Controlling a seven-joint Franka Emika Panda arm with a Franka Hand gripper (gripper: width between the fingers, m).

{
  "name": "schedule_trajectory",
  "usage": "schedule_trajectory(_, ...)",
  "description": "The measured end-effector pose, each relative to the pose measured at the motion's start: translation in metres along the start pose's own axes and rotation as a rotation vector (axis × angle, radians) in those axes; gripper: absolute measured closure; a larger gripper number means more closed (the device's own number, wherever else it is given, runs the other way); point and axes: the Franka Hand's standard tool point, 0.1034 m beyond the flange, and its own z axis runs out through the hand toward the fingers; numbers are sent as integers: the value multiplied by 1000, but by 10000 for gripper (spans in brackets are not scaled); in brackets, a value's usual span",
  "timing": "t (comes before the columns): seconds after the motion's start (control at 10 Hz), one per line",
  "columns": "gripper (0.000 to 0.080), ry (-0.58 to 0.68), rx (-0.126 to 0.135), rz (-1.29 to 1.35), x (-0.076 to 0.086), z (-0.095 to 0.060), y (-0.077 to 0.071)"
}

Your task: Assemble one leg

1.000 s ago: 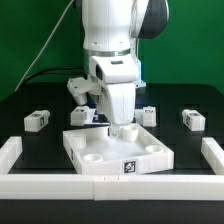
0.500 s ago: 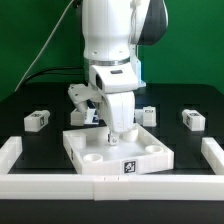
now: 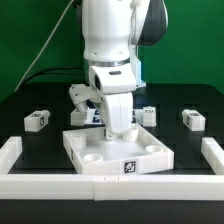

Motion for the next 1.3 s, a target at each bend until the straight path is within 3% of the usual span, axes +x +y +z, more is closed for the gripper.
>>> schedule_trajectory(0.2,735,-2,-10,1,-1,-1,2)
schedule_trajectory(0.7,735,-3,-13,8,0,-2,3)
schedule_trajectory(1.1,735,-1,-27,209,36,-7,21)
schedule_trajectory(1.3,735,2,-43,223,54,-9,39)
